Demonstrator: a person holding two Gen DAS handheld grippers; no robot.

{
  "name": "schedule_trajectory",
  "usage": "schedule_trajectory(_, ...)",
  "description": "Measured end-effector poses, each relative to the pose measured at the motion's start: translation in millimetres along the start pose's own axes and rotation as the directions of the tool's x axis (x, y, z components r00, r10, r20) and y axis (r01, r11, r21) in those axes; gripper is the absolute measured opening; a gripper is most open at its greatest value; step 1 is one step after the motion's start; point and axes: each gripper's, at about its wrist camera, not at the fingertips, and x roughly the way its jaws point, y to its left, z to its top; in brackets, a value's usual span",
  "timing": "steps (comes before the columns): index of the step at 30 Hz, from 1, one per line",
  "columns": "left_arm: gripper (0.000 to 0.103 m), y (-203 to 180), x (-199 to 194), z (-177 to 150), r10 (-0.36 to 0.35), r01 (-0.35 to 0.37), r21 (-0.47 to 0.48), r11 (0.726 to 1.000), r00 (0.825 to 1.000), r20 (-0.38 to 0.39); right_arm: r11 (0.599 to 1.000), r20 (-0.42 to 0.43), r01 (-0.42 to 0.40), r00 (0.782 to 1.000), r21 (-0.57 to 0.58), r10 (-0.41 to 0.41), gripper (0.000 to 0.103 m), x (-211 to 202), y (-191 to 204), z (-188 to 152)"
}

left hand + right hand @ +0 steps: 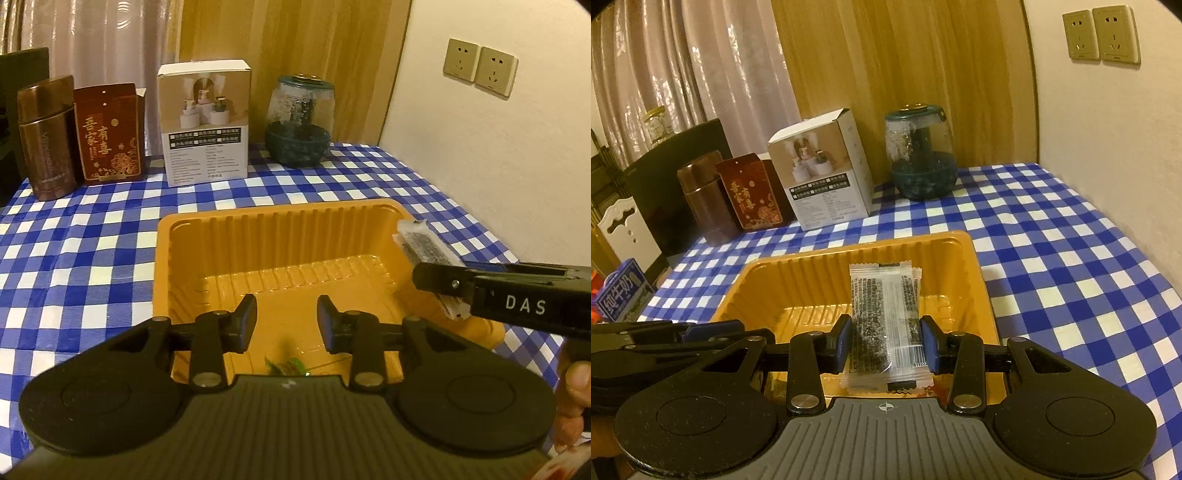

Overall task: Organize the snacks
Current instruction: 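Carry both snacks over the orange tray and open both tools to release them, then withdraw both tools from the tray back toward the snack pile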

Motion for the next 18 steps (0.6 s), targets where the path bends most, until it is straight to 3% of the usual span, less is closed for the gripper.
schedule_trajectory(11, 0.032, 2.2, -1.5, -1.2, 0.004, -0.004, -0.009, 1.000, 1.000, 0.001, 1.000, 0.016, -0.020, 1.000, 0.011, 0.020, 0.040, 1.8, -0.1, 1.7)
schedule_trajectory(13, 0.034, 2.4, -1.4, -1.3, 0.006, -0.006, -0.007, 1.000, 1.000, 0.002, 1.000, 0.038, -0.018, 0.999, 0.013, 0.018, 0.045, -0.4, -1.5, 3.0)
schedule_trajectory(15, 0.035, 3.0, -1.5, -1.9, 0.007, -0.007, -0.007, 1.000, 1.000, 0.001, 0.999, 0.053, -0.012, 0.999, 0.040, 0.010, 0.057, -3.2, -6.0, 4.1)
schedule_trajectory(18, 0.036, 4.4, -1.0, -2.0, 0.008, -0.008, -0.009, 1.000, 1.000, -0.002, 0.998, 0.057, 0.002, 0.998, 0.071, -0.006, 0.058, -4.7, -13.0, 5.2)
